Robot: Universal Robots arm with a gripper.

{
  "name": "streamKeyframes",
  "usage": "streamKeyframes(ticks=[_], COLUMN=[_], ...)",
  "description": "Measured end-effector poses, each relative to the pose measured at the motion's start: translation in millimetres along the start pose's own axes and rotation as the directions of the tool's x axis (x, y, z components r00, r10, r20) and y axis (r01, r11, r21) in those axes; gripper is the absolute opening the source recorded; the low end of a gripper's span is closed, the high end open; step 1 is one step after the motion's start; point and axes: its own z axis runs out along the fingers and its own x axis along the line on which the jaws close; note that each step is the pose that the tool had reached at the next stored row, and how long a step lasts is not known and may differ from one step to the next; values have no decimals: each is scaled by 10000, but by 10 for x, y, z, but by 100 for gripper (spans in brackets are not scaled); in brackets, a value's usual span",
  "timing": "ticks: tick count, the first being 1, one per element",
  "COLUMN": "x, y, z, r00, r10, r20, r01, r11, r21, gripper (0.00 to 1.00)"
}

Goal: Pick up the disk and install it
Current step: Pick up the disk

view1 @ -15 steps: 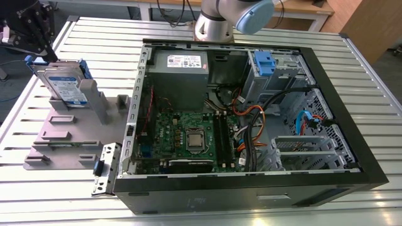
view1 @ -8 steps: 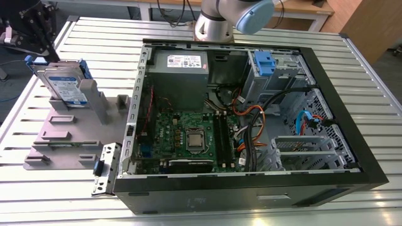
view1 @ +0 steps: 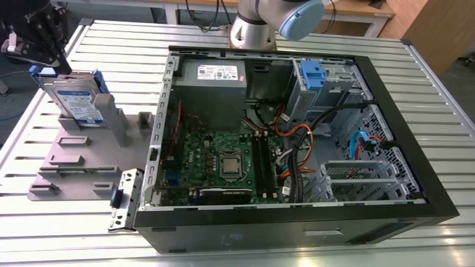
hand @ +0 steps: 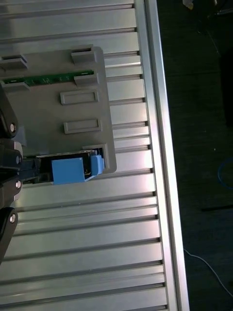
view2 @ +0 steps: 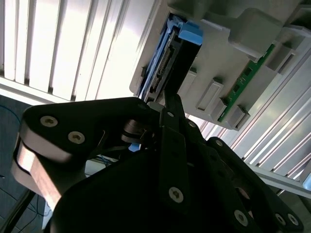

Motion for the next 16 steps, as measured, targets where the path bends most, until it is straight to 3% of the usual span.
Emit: streamKeyframes(ticks=[14,16], x=[-26,-26], y=[3,3], z=[10,10], r00=[10000,10000], r10=[0,-1], r20=[2,1], r01=[0,1], r11=[10000,10000], r21=[2,2], gripper=[11,23])
